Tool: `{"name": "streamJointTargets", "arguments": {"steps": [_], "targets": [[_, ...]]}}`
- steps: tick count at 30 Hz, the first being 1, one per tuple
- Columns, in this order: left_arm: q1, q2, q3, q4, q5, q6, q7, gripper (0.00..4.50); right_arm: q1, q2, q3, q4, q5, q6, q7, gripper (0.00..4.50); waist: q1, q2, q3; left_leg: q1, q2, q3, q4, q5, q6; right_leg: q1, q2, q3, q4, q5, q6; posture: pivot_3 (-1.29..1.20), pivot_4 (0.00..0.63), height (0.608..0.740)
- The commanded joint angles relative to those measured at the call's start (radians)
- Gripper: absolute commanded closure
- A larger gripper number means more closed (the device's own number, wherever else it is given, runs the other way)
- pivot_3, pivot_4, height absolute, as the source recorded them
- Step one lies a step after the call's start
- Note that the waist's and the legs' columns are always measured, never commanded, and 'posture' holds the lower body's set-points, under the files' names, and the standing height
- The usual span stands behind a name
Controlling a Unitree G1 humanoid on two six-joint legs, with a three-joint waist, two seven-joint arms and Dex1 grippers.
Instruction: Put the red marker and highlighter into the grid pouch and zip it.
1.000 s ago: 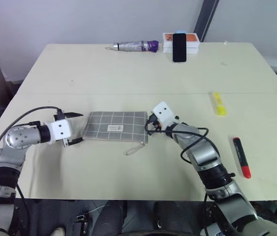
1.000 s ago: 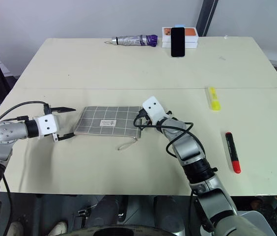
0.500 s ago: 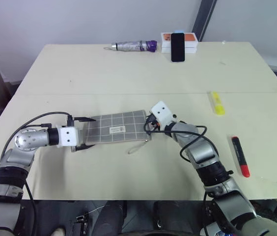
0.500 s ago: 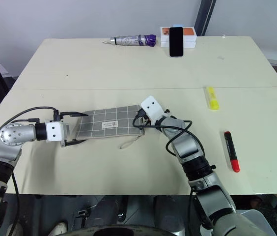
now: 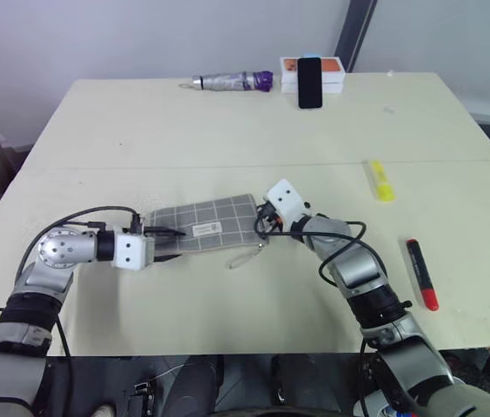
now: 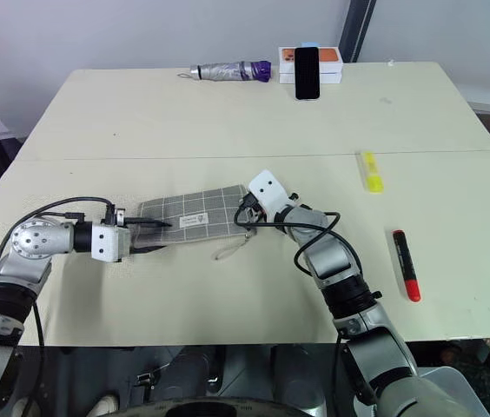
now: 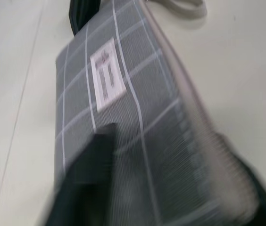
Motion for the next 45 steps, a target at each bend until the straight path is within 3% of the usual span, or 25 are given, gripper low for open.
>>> {"name": "streamJointTargets", "arguments": {"steps": [1, 4, 10, 13, 20, 26, 38, 41, 45], "targets": [[-0.003, -0.003, 0.030, -0.009, -0.050, 0.010, 0.010, 4.44, -0.016, -0.004, -0.061, -0.029, 0.024, -0.017, -0.004, 4.50, 0.000, 0.000, 0.000, 0.000, 0.000, 0.000, 0.000, 0.000, 0.000, 0.000, 0.000, 0.000, 0.000, 0.000, 0.000, 0.00, 0.150, 0.740], [0.009, -0.014, 0.056, -0.046, -0.087, 0.107, 0.045, 4.44, -0.032, -0.022, -0.122, -0.040, 0.037, -0.019, -0.019, 4.50, 0.000, 0.000, 0.000, 0.000, 0.000, 0.000, 0.000, 0.000, 0.000, 0.000, 0.000, 0.000, 0.000, 0.000, 0.000, 0.00, 0.150, 0.740], [0.046, -0.062, 0.119, -0.315, -0.203, 0.544, 0.201, 4.44, -0.044, -0.139, -0.233, -0.101, 0.053, -0.020, 0.000, 4.50, 0.000, 0.000, 0.000, -0.002, 0.000, 0.000, 0.001, 0.000, 0.000, -0.001, 0.000, 0.000, 0.000, 0.000, 0.000, 0.00, 0.150, 0.740], [0.071, -0.106, 0.138, -0.471, -0.245, 0.733, 0.303, 4.50, -0.031, -0.195, -0.295, -0.152, 0.098, 0.030, 0.035, 3.59, 0.000, 0.000, 0.000, -0.002, 0.000, 0.000, 0.001, 0.000, 0.000, -0.001, 0.000, 0.000, 0.000, 0.000, 0.000, 0.00, 0.150, 0.740], [0.110, -0.233, 0.132, -0.645, -0.225, 0.913, 0.473, 4.50, -0.009, -0.186, -0.363, -0.242, 0.209, 0.124, 0.050, 0.07, 0.000, 0.000, 0.000, -0.002, 0.001, 0.000, 0.001, 0.000, 0.000, -0.001, 0.000, 0.001, 0.000, 0.000, 0.000, 0.00, 0.150, 0.740], [0.108, -0.319, 0.103, -0.701, -0.200, 0.967, 0.533, 4.50, -0.011, -0.144, -0.320, -0.280, 0.230, 0.129, 0.039, 0.07, 0.002, 0.000, 0.000, -0.002, 0.001, 0.000, 0.002, 0.000, 0.000, 0.000, 0.000, 0.001, 0.000, 0.000, 0.000, 0.00, 0.150, 0.740], [0.099, -0.363, 0.079, -0.717, -0.183, 0.978, 0.531, 4.50, -0.066, -0.097, -0.317, -0.263, 0.265, 0.140, -0.001, 0.07, 0.002, 0.000, 0.000, -0.002, 0.001, 0.000, 0.002, 0.000, 0.000, -0.001, 0.000, 0.001, 0.000, 0.000, 0.000, 0.00, 0.150, 0.740], [0.106, -0.364, 0.076, -0.729, -0.183, 0.981, 0.527, 4.50, -0.067, -0.093, -0.323, -0.260, 0.282, 0.142, 0.001, 0.89, 0.002, 0.000, 0.000, -0.002, 0.001, 0.000, 0.002, 0.000, 0.000, 0.000, 0.000, 0.001, 0.000, 0.000, 0.000, 0.00, 0.150, 0.740], [0.113, -0.362, 0.076, -0.739, -0.183, 0.986, 0.521, 4.50, -0.067, -0.092, -0.323, -0.264, 0.296, 0.142, 0.005, 3.10, 0.002, 0.000, 0.000, -0.002, 0.001, 0.000, 0.002, 0.000, 0.000, 0.000, 0.000, 0.001, 0.000, 0.000, 0.000, 0.00, 0.150, 0.740]]}}
